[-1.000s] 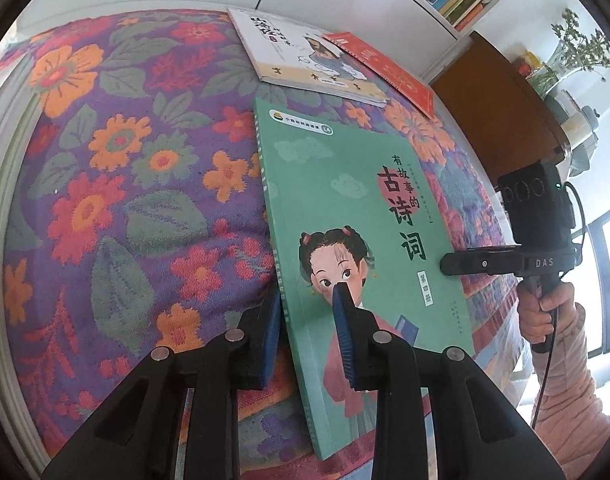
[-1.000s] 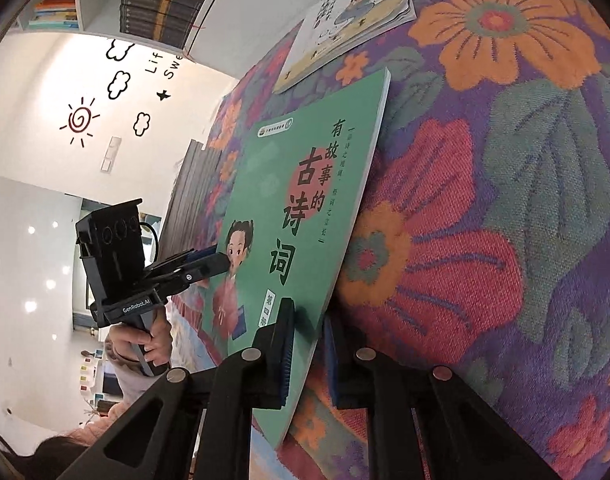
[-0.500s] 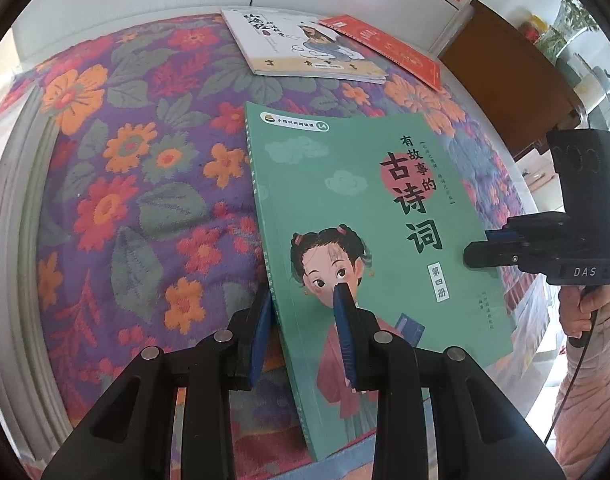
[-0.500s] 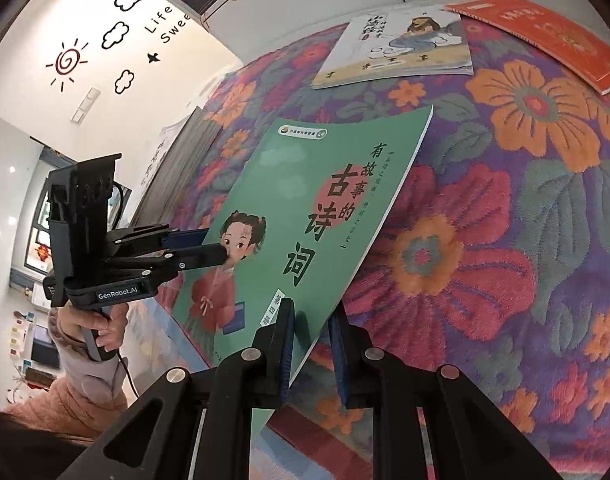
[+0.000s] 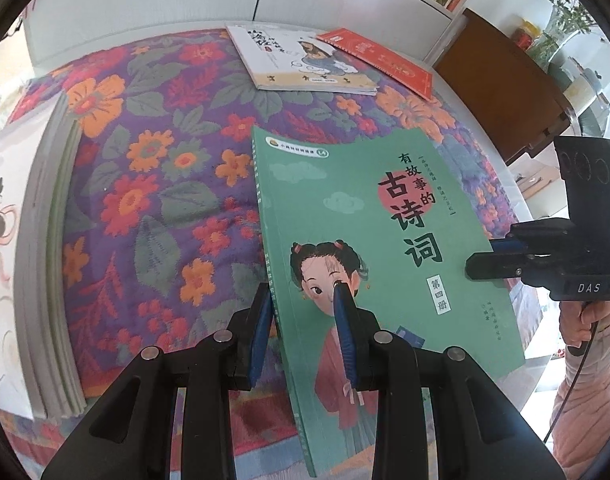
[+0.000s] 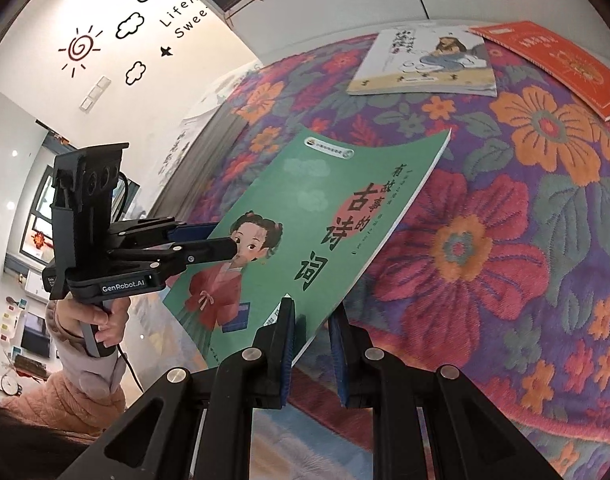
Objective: Organize books
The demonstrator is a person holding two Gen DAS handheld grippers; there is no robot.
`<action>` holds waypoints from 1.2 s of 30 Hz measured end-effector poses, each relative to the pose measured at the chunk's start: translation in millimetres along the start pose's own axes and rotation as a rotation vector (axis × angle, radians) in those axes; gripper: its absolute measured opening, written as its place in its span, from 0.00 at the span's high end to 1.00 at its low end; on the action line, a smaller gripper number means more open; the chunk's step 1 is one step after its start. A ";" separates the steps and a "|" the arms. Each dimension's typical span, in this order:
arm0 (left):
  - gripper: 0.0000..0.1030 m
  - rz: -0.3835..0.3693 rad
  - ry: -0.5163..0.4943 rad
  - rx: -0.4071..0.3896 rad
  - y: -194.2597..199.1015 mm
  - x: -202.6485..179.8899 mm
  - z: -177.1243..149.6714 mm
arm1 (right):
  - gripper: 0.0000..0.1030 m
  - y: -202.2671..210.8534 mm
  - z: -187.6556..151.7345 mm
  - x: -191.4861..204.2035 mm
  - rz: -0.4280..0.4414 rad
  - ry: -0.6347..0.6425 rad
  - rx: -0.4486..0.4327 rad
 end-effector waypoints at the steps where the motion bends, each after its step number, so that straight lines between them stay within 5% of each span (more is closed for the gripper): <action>1: 0.74 -0.001 -0.001 -0.003 2.3 -0.6 -0.8 | 0.84 0.8 -0.4 1.8 -0.001 0.001 -0.003; 21: 0.73 -0.022 -0.024 -0.109 50.9 -6.7 2.2 | 0.84 25.1 -3.2 44.4 -0.056 0.075 -0.079; 36: 0.72 -0.035 0.005 -0.231 109.0 26.7 21.6 | 0.84 21.2 35.5 88.2 -0.054 0.106 -0.096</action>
Point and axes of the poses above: each gripper's, at about its wrist camera, not at the fingertips, and y roughly against the way its jaws point, x to its left, z to its top, the point moved 7 cm from there along -y, roughly the way its jaws point, and after that the axes turned 1 degree about -x, right-handed, at the moved point
